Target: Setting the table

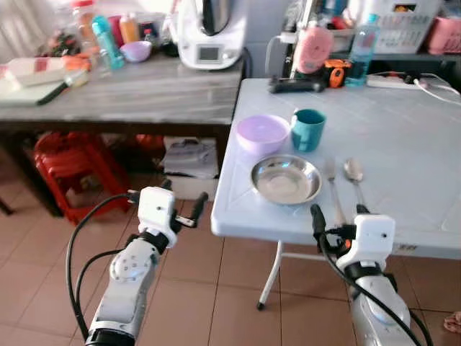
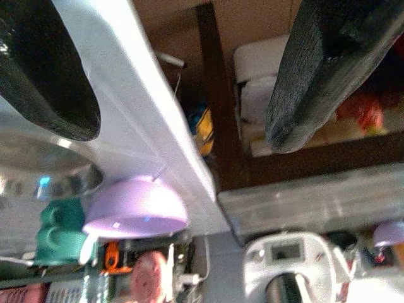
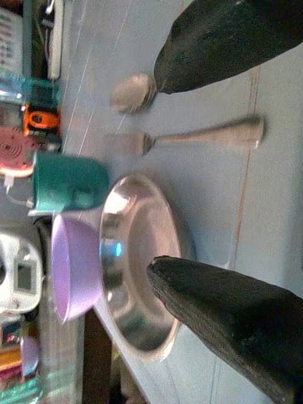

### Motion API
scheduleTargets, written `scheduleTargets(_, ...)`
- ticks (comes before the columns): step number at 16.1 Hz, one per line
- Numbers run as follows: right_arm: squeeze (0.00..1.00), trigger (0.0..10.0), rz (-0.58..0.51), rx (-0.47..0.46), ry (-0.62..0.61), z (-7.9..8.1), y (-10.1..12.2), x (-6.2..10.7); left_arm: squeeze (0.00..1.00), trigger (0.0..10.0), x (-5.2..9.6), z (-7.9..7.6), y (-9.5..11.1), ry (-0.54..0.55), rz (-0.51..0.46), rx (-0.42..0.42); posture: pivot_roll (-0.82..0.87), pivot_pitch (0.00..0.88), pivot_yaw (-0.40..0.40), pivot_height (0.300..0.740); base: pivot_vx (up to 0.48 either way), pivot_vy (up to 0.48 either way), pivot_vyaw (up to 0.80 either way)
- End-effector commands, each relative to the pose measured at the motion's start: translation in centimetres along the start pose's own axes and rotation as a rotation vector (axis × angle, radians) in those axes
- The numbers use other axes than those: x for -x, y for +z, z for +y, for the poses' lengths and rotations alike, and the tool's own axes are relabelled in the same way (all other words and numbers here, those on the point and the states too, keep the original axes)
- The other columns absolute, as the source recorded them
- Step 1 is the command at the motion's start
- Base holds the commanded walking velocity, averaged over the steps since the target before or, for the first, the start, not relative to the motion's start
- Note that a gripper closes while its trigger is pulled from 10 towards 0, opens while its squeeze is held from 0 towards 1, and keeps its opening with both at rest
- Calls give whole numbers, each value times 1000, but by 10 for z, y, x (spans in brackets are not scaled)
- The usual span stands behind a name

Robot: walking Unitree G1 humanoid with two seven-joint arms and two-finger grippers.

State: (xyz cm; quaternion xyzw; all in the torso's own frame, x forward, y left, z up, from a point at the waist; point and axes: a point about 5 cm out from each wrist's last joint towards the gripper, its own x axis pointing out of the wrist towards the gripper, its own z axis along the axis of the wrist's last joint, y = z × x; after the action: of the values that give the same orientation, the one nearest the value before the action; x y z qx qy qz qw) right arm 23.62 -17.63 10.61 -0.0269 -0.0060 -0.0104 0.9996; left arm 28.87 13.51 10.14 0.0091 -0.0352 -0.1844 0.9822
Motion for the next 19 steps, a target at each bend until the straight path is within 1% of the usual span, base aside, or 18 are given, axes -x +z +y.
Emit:
scheduleTargets(1,0,10000,-23,20,-14,-5,6,1,0,10000,-4,-8,7,-34,-24,0,-40,0,53,740,270,0,0)
scheduleTargets(4,0,10000,-39,33,-1,-3,11,1,0,10000,-3,-9,7,-45,-22,-11,-45,0,53,740,274,0,0)
scheduleTargets(6,0,10000,-44,43,10,-2,12,1,0,10000,-2,-9,4,-42,-11,-9,-45,0,53,740,285,0,0)
scheduleTargets(12,0,10000,-55,65,24,0,16,1,0,10000,0,-10,5,-40,-11,-7,-43,0,49,740,291,0,0)
scheduleTargets(19,0,10000,-53,31,16,0,14,2,0,10000,1,-9,4,-44,-1,-9,-43,3,50,740,295,0,0)
